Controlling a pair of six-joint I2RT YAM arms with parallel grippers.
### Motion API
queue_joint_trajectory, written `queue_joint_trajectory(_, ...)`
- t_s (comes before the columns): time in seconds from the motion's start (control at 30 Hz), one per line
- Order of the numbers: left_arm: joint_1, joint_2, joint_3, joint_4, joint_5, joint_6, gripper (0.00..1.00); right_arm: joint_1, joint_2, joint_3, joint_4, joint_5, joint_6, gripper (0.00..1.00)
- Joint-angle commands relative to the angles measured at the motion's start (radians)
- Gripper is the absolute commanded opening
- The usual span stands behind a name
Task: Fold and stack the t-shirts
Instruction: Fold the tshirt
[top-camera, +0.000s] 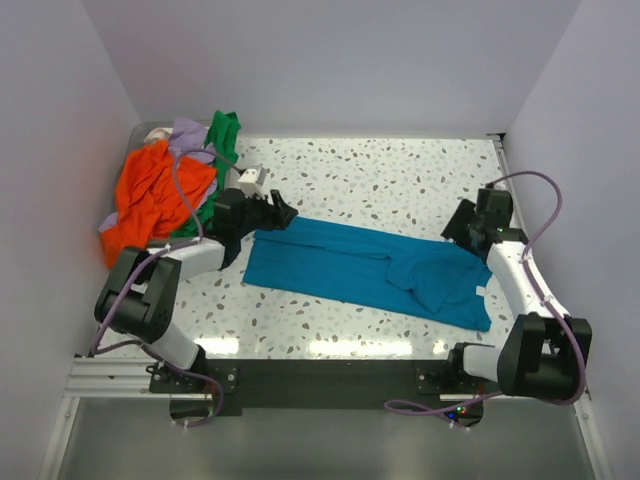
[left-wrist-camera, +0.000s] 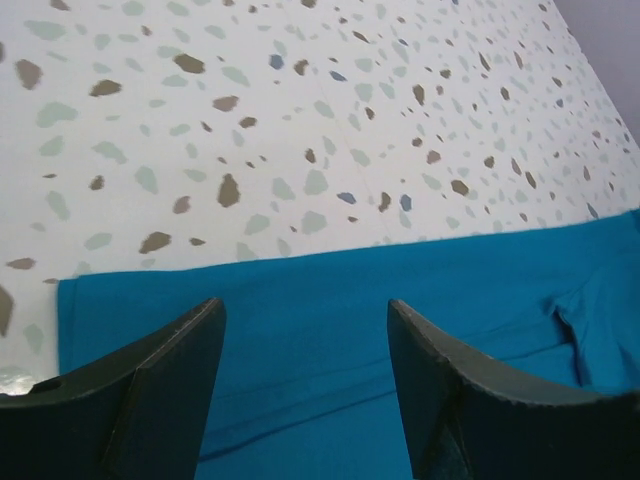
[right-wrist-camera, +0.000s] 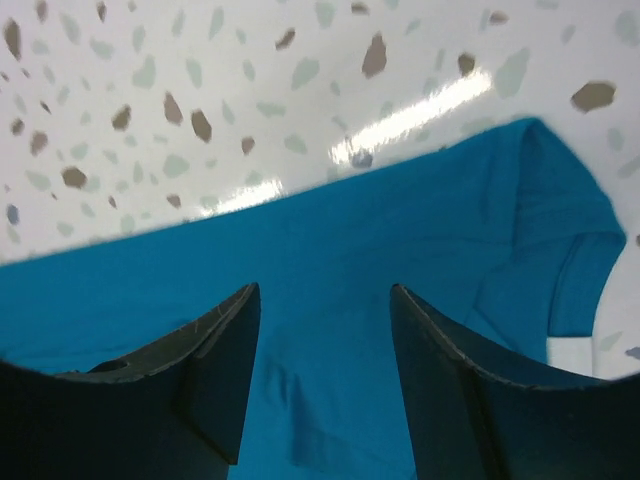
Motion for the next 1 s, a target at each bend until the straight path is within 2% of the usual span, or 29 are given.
queue_joint_trajectory(0.0,-0.084,0.001,0.033,-0.007,0.012,0.053,0.71,0.034,0.018,-0.079,0.006,-0.064,0.017,0.58)
queue_joint_trajectory(0.23,-0.118,0.103,0.036,0.089,0.115,0.013,0.71,0.057,0.144,-0.108,0.061,-0.07,0.021,0.59)
queue_joint_trajectory(0.37,-0.116,0.086,0.015,0.078,0.092,0.033,0.71,0.063,0.279,-0.084,0.118,-0.093,0.039,0.59)
queue_joint_trajectory(0.53,-0.116,0.07,0.004,0.038,0.037,0.07,0.72,0.074,0.423,0.039,0.115,-0.078,0.044,0.58)
queue_joint_trajectory(0.77,-0.116,0.051,-0.002,0.004,-0.012,0.095,0.73,0.095,0.688,0.333,0.021,0.01,0.027,0.58)
queue_joint_trajectory(0.97,-0.115,0.04,-0.01,-0.013,-0.048,0.131,0.75,0.132,0.94,0.697,-0.124,0.059,-0.007,0.59)
